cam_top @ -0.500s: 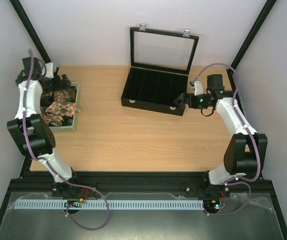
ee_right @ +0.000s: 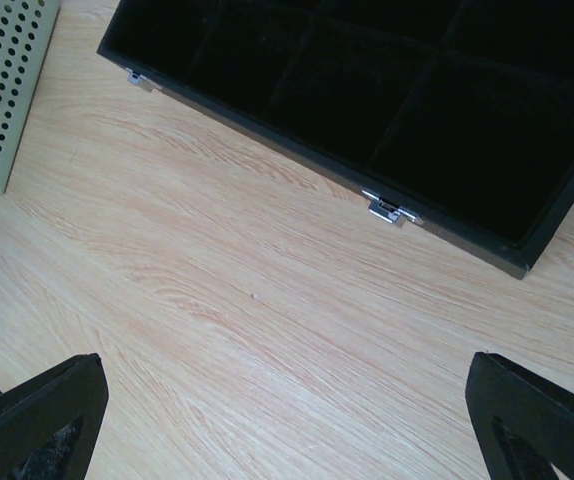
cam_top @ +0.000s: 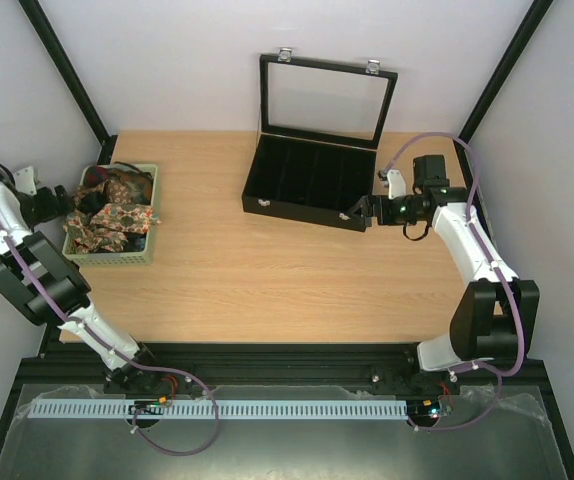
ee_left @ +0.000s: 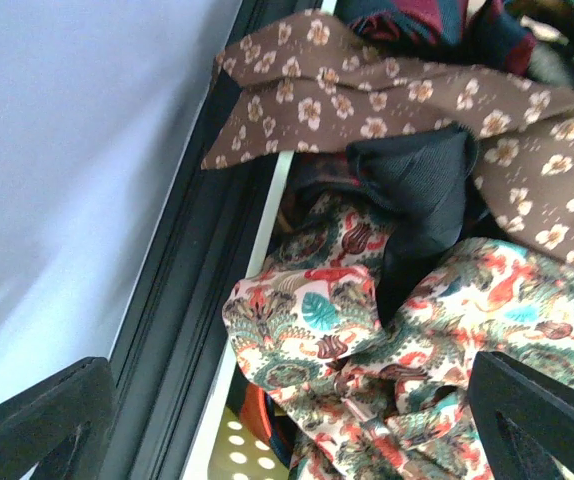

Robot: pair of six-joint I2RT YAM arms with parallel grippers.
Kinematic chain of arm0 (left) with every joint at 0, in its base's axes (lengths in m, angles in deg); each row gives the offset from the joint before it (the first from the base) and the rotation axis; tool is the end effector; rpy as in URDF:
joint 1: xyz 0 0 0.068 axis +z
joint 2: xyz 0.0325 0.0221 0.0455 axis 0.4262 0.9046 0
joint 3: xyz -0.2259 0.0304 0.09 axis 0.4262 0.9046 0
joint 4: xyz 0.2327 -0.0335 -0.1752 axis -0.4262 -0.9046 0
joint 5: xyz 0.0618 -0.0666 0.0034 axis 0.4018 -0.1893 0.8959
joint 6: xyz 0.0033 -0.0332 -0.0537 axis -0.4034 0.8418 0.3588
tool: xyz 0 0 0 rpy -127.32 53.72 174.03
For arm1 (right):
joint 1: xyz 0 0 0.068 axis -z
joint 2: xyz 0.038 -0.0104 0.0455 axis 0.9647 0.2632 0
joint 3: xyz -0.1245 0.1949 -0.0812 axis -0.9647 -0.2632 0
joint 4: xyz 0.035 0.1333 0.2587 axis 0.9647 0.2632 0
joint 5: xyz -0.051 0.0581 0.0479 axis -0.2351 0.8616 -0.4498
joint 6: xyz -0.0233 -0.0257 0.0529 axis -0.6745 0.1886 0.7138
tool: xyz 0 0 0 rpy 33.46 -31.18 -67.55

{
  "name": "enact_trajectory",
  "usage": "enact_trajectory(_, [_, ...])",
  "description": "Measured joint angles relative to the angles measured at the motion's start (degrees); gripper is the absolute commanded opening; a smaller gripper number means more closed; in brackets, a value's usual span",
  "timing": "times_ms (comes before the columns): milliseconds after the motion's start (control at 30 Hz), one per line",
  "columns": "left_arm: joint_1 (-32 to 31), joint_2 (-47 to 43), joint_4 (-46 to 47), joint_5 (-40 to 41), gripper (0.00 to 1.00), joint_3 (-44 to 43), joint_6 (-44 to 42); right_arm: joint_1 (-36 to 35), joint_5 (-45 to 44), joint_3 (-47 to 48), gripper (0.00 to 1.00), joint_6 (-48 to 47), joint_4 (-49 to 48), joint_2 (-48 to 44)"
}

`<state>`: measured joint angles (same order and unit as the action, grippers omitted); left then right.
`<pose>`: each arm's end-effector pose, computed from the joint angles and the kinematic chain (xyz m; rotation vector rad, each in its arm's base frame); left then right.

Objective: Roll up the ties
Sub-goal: Pick up the tie from the bin.

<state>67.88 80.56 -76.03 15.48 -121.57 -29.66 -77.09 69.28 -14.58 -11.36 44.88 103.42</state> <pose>0.3167 0.2685 0.2531 -0.4766 2.4920 -0.0882 0.3552 0.0407 0.2481 -0.3877 2.2779 0.6548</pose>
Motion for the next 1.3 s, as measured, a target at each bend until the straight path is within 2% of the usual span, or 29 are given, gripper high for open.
enact_trajectory(300, [-0.3,2.8,-4.2,2.5,0.93,0.0,-6.7,0.0,-0.9,-1.1,0.99,0.0,0.7,0.0])
enact_trajectory(467, [-2.1,3.9,-5.5,5.4,0.89,-0.2,-8.0,-0.2,-1.6,-2.0,0.99,0.0,0.7,0.1])
enact_trajectory(633, [-3.9,7.4,-6.9,7.3,0.83,-4.0,-8.1,-0.3,-1.9,-1.4,0.99,0.0,1.0,1.4])
enact_trajectory(700, [-4.9,8.5,-7.2,8.0,0.77,-5.1,-8.1,-0.3,-2.1,-0.7,0.98,0.0,1.1,2.3])
enact_trajectory(867, [-6.9,9.2,-7.4,9.4,0.53,-5.8,-7.3,-0.3,-2.7,-0.2,0.99,0.0,1.2,3.5])
enact_trajectory(1033, [-7.9,9.3,-6.7,10.6,0.22,-6.6,-5.5,-0.3,-3.7,-0.2,0.99,0.0,1.2,3.5])
enact_trajectory(1100, [-8.0,9.3,-6.7,11.0,0.06,-7.1,-5.0,-0.3,-4.2,-0.2,0.99,0.0,1.2,3.5])
enact_trajectory(1133, [-7.9,9.3,-6.7,11.1,0.03,-7.5,-4.5,-0.3,-4.5,-0.2,0.99,0.0,1.2,3.5])
enact_trajectory(1300, [-7.7,9.3,-6.8,10.6,0.02,-11.0,-3.6,-0.3,-5.9,-0.2,0.99,0.0,1.2,3.4])
